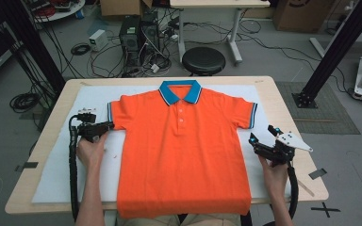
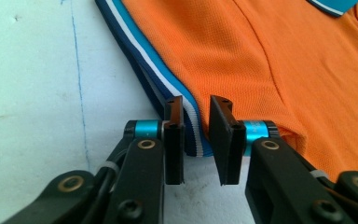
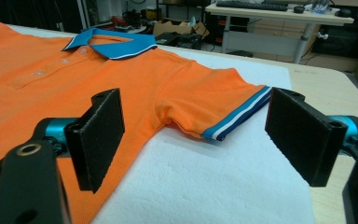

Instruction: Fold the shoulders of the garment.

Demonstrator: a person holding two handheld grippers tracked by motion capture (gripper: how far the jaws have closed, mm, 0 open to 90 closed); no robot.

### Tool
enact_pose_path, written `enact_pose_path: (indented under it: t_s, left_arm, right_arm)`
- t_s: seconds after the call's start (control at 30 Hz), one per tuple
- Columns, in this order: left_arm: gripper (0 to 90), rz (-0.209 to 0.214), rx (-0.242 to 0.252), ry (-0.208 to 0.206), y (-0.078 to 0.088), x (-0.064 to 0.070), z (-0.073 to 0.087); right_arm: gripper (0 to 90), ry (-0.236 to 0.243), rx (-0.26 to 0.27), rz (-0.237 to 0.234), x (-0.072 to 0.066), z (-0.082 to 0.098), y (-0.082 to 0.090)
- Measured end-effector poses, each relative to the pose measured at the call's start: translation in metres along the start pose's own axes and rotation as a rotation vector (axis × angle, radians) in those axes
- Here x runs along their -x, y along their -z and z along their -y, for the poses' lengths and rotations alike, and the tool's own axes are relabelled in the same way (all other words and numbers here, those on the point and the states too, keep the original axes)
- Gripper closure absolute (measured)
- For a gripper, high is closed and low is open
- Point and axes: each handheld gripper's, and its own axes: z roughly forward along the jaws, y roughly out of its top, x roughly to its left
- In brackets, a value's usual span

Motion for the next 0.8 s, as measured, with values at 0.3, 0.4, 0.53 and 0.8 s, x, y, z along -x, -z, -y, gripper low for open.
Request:
enact_pose_path:
  t_s: [0.3,0.4,0.53,0.8]
  left_arm:
    - [87.1,0.021,0.066,-0.014,0.011,0.010,-0.005]
    - [87.3,0.045,0.098,-0.012,0.016,0.018,-0.009]
    - [87.3,0.053,0.074,-0.058,0.014,0.031,-0.017]
    - [87.4,0.064,0.035,-0.129,-0.002,0.062,-0.031]
  right_arm:
    - [20.1,0.014,0.000,0.002,0.000,0.000,-0.001]
    - [20.1,0.009,-0.006,0.003,-0.001,0.000,0.000]
    - [20.2,0.024,-0.005,0.005,-0.001,0.000,-0.001]
    - [20.1,0.031,-0.009,0.008,-0.003,0.000,-0.001]
